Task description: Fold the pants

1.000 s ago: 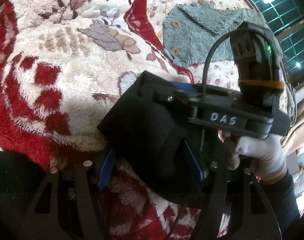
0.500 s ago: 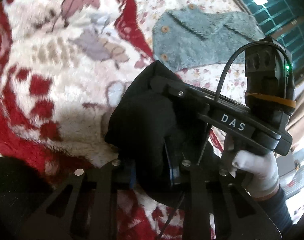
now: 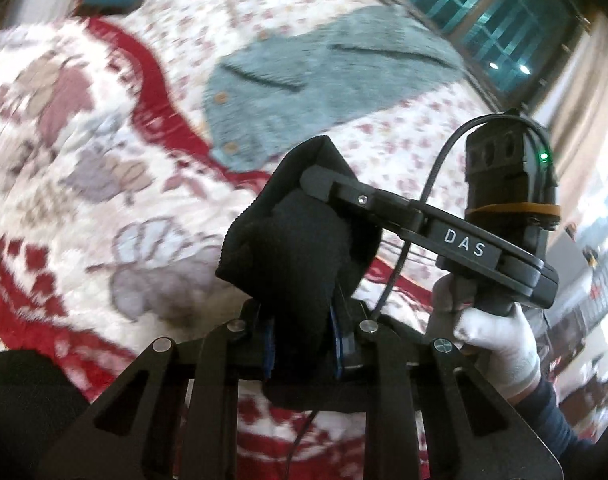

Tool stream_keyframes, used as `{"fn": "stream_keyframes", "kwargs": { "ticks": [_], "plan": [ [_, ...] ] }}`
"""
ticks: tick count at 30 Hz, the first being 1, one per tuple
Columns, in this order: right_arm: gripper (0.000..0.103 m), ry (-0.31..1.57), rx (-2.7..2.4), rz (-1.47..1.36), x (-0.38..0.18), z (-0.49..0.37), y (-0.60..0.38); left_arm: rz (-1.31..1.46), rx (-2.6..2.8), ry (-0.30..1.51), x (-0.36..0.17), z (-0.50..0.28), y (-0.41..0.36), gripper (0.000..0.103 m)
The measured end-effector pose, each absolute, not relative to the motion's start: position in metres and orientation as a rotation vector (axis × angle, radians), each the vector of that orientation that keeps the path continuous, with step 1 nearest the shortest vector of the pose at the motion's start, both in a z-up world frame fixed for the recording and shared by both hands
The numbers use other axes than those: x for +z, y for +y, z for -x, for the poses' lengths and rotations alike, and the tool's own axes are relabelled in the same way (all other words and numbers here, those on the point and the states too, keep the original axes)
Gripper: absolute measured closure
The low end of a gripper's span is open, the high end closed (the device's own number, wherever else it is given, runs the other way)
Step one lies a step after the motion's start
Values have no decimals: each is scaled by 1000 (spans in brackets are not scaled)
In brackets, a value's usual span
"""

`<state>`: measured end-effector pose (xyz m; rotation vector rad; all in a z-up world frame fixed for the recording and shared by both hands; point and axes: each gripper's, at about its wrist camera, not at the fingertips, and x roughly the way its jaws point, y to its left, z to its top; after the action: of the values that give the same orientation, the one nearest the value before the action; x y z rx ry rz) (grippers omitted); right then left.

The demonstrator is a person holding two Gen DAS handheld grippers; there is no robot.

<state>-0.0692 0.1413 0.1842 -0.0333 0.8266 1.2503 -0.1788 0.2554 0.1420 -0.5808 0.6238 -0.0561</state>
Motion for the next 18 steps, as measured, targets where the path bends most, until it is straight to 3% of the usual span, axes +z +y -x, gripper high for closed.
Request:
{"fn": "stream_keyframes", "kwargs": {
  "ticks": [10, 18],
  "plan": [
    [87, 753, 1148, -153, 208, 71, 33, 454, -233, 622, 173, 165, 171, 84],
    [87, 744, 1039, -251, 198, 70, -40, 402, -317, 690, 161, 142, 112, 84]
  ]
}}
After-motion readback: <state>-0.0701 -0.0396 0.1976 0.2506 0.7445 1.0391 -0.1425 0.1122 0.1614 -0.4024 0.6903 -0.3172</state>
